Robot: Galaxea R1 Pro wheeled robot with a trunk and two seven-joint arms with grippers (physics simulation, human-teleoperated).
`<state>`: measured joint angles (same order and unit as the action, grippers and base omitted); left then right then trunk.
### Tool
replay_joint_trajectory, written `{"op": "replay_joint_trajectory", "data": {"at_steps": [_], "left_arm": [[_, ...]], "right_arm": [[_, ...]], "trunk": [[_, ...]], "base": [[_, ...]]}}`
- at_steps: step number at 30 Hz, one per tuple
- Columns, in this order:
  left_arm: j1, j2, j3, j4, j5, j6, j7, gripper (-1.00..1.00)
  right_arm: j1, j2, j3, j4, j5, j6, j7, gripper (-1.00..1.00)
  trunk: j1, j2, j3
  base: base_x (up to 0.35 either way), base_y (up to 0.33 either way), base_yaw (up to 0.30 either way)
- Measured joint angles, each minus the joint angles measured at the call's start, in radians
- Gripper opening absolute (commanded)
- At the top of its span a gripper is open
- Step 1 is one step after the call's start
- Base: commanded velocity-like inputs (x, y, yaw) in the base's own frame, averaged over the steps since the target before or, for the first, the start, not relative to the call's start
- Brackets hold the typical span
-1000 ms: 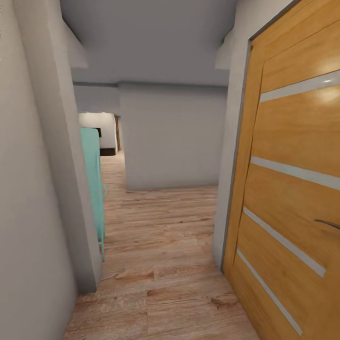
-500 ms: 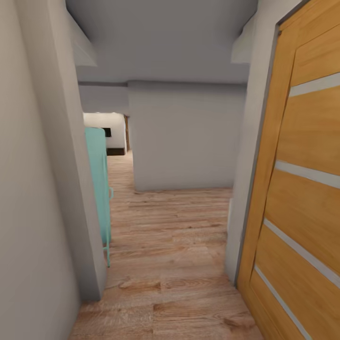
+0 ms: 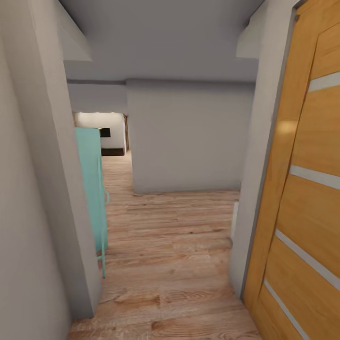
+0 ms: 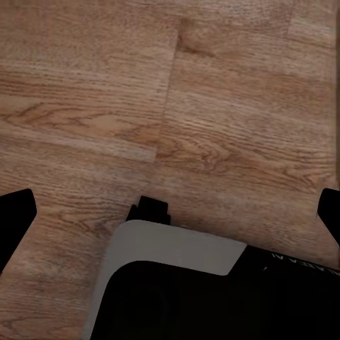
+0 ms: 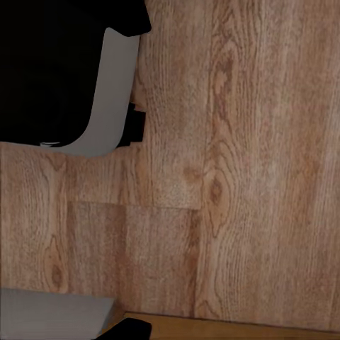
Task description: Move the two storage containers from the living room to the garage. In the garage, place one container on the floor and stack the other container on top of it (either order is fine).
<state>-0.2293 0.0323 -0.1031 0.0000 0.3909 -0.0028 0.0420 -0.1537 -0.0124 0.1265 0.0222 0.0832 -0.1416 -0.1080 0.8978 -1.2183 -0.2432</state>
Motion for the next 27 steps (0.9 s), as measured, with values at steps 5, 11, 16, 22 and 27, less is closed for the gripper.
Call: {"op": "replay_joint_trajectory", "data": {"at_steps": [5, 11, 16, 22, 27], "left_arm": [[0.0, 0.0, 0.0, 0.0, 0.0, 0.0, 0.0, 1.0], [0.0, 0.0, 0.001, 0.0, 0.0, 0.0, 0.0, 1.0], [0.0, 0.0, 0.0, 0.0, 0.0, 0.0, 0.0, 1.0], [0.0, 0.0, 0.0, 0.0, 0.0, 0.0, 0.0, 1.0], [0.0, 0.0, 0.0, 0.0, 0.0, 0.0, 0.0, 1.0]], "right_arm": [[0.0, -0.001, 0.001, 0.0, 0.0, -0.001, 0.0, 1.0], [0.0, -0.001, 0.001, 0.0, 0.0, -0.001, 0.0, 1.0], [0.0, 0.0, 0.002, 0.0, 0.001, -0.001, -0.001, 1.0], [0.0, 0.005, 0.002, 0.0, 0.001, -0.001, -0.001, 1.0], [0.0, 0.005, -0.001, 0.0, 0.0, 0.0, -0.001, 1.0]], "trunk": [[0.0, 0.0, 0.0], [0.0, 0.0, 0.0], [0.0, 0.0, 0.0], [0.0, 0.0, 0.0], [0.0, 0.0, 0.0]], "base": [[0.322, 0.0, 0.0], [0.322, 0.0, 0.0], [0.322, 0.0, 0.0], [0.322, 0.0, 0.0], [0.322, 0.0, 0.047]]}}
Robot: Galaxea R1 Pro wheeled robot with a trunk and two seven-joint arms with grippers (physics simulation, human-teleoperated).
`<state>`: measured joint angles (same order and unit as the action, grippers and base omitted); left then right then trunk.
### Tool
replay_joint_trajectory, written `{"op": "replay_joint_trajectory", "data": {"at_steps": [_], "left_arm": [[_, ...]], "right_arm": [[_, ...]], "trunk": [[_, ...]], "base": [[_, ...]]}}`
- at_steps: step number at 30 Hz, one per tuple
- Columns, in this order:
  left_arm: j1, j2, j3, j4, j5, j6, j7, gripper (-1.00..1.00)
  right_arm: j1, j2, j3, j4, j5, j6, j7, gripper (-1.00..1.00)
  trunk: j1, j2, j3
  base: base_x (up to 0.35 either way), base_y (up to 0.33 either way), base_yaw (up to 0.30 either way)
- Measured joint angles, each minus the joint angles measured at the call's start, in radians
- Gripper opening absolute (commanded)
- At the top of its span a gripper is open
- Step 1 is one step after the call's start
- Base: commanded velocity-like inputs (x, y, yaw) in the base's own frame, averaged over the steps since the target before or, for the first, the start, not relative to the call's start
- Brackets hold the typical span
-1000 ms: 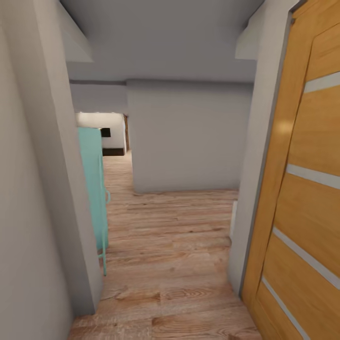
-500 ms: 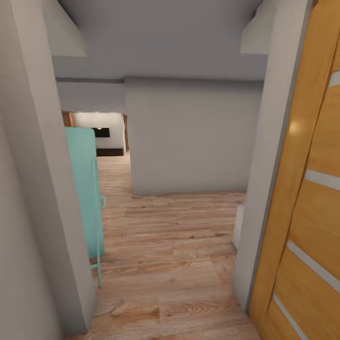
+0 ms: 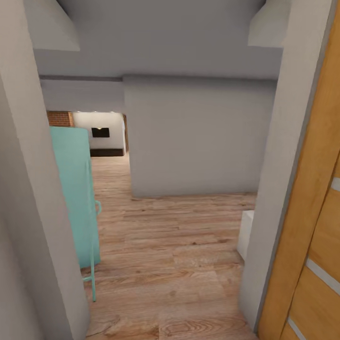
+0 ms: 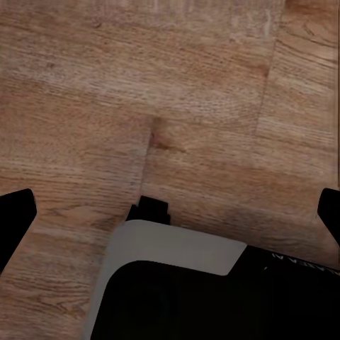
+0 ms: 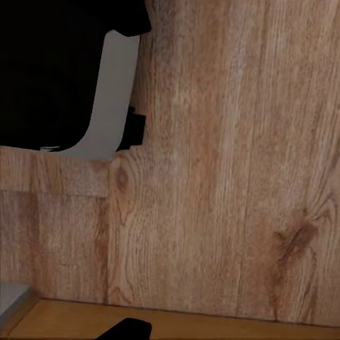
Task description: Move the two storage containers from the living room to the garage. In the garage, place one container on the floor and stack the other container on top of it (either order is fine).
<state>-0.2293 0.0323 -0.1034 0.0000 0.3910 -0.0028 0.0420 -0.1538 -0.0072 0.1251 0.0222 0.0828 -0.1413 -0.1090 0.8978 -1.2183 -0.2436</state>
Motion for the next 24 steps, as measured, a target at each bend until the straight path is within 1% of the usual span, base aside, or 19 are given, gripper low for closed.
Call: {"op": "replay_joint_trajectory", "data": {"at_steps": [6, 24], "left_arm": [[0.0, 0.0, 0.0, 0.0, 0.0, 0.0, 0.0, 1.0], [0.0, 0.0, 0.0, 0.0, 0.0, 0.0, 0.0, 1.0]], "right_arm": [[0.0, -0.003, 0.001, 0.0, 0.0, 0.0, 0.001, 1.0], [0.0, -0.007, 0.012, -0.001, 0.006, -0.002, 0.001, 1.0]], "trunk": [[0.0, 0.0, -0.002], [0.0, 0.0, -0.002]], "base": [[0.322, 0.0, 0.069], [0.322, 0.0, 0.002]]}}
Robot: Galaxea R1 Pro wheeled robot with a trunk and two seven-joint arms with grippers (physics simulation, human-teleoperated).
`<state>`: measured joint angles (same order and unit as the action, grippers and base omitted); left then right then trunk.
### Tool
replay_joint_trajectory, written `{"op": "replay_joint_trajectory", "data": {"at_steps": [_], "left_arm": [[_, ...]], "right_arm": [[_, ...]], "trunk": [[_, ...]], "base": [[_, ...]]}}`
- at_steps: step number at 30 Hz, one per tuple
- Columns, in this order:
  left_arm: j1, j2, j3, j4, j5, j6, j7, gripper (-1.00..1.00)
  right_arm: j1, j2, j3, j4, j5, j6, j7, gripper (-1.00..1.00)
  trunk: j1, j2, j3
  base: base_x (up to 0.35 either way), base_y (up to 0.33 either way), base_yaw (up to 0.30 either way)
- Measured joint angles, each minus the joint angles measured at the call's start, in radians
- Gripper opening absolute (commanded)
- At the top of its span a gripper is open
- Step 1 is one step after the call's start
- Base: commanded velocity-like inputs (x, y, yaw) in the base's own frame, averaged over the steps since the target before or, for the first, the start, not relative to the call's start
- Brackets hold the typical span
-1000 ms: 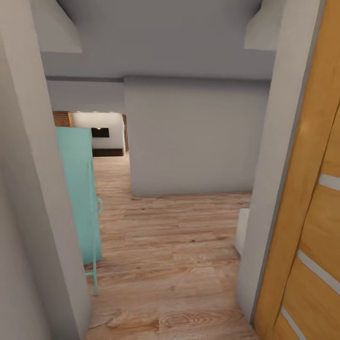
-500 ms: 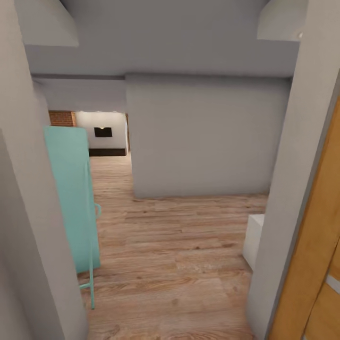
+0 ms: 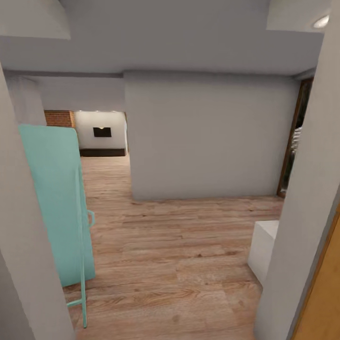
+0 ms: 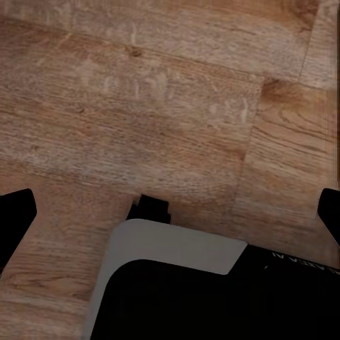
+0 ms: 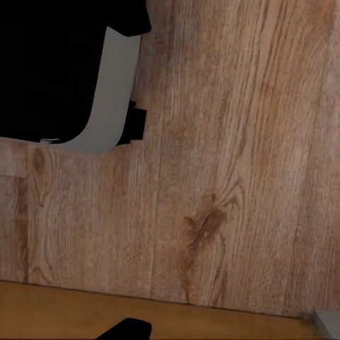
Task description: Move the two storage containers from the living room to the garage. In the garage, place one container on the floor and stack the other container on top of it (either order is fine).
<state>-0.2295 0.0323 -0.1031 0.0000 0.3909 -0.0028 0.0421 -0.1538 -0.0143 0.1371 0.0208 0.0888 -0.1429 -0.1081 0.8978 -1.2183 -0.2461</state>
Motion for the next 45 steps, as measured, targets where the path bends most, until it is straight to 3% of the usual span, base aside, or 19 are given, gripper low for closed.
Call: {"op": "replay_joint_trajectory", "data": {"at_steps": [24, 32, 45], "left_arm": [[0.001, 0.0, 0.0, 0.0, 0.0, 0.005, 0.0, 1.0], [0.0, 0.0, 0.0, 0.0, 0.0, 0.007, 0.0, 1.0], [0.0, 0.0, 0.0, 0.0, 0.0, 0.006, 0.0, 1.0]], "right_arm": [[0.0, 0.002, -0.001, 0.0, -0.002, 0.0, 0.0, 1.0], [0.0, -0.006, -0.072, 0.001, -0.073, 0.001, -0.003, 1.0], [0.0, -0.012, -0.077, 0.0, -0.083, -0.001, -0.003, 1.0]], "trunk": [[0.0, 0.0, 0.0], [0.0, 0.0, 0.0], [0.0, 0.0, 0.0]], "base": [[0.322, 0.0, 0.0], [0.322, 0.0, 0.0], [0.322, 0.0, 0.0]]}}
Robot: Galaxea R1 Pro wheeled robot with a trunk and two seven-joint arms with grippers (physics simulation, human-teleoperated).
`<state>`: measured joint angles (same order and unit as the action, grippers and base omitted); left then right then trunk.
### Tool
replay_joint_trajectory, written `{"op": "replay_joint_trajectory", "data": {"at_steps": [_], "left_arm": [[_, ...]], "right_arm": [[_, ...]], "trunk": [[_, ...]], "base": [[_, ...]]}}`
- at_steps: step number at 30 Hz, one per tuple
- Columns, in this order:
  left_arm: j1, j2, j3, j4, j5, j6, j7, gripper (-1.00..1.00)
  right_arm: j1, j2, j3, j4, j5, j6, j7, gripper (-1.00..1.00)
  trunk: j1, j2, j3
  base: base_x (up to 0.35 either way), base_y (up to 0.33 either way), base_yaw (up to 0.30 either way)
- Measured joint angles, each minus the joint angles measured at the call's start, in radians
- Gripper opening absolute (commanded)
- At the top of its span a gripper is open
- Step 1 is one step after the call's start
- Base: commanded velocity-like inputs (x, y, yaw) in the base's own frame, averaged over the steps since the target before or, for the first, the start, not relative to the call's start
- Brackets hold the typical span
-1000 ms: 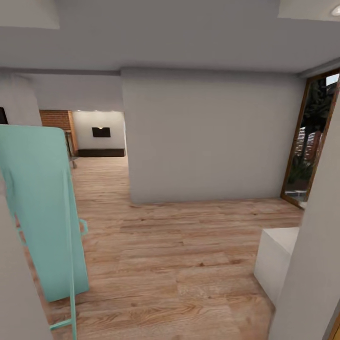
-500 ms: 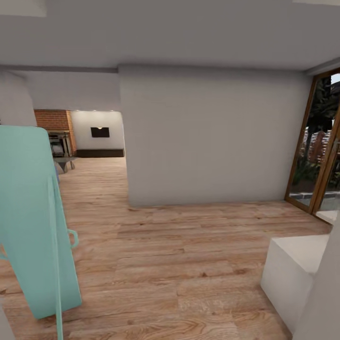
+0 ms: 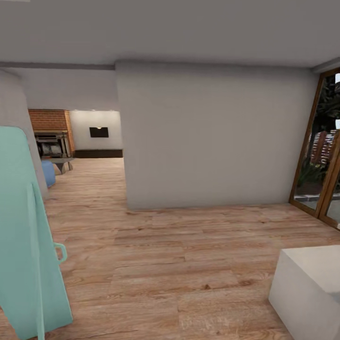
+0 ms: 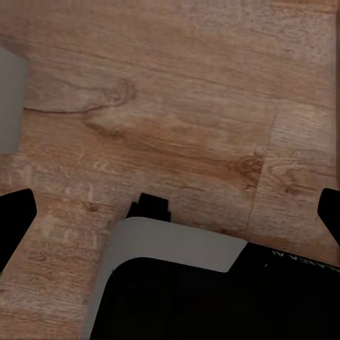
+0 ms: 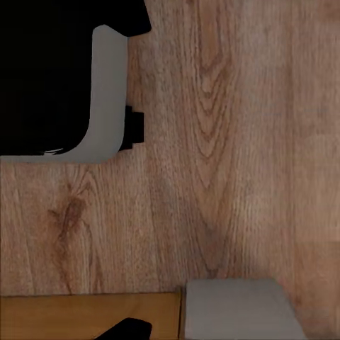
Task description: Move the two storage containers from the living room to the garage. In the garage, place one container on the floor and stack the other container on top of it (either order is fine).
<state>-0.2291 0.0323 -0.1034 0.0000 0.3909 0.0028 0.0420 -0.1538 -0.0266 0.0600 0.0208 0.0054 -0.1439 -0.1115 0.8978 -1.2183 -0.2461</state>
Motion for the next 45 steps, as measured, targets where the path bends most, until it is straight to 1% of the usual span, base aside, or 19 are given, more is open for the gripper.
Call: {"op": "replay_joint_trajectory", "data": {"at_steps": [13, 21, 30, 45], "left_arm": [[0.0, 0.0, 0.0, 0.0, 0.0, 0.0, 0.0, 1.0], [0.0, 0.0, 0.0, 0.0, 0.0, 0.0, 0.0, 1.0], [0.0, 0.0, 0.0, 0.0, 0.0, 0.0, 0.0, 1.0], [0.0, 0.0, 0.0, 0.0, 0.0, -0.001, 0.0, 1.0]], "right_arm": [[0.0, 0.001, 0.005, 0.0, 0.002, -0.001, -0.001, 1.0], [0.0, 0.004, 0.003, 0.0, 0.004, 0.001, -0.026, 1.0], [0.0, 0.002, 0.006, 0.0, 0.004, 0.003, -0.029, 1.0], [0.0, 0.001, 0.006, 0.0, 0.008, 0.001, -0.027, 1.0]], "trunk": [[0.0, 0.0, 0.0], [0.0, 0.0, 0.0], [0.0, 0.0, -0.008], [0.0, 0.0, -0.009]], "base": [[0.322, 0.0, 0.0], [0.323, 0.0, 0.001], [0.323, 0.0, 0.126], [0.323, 0.0, 0.009]]}}
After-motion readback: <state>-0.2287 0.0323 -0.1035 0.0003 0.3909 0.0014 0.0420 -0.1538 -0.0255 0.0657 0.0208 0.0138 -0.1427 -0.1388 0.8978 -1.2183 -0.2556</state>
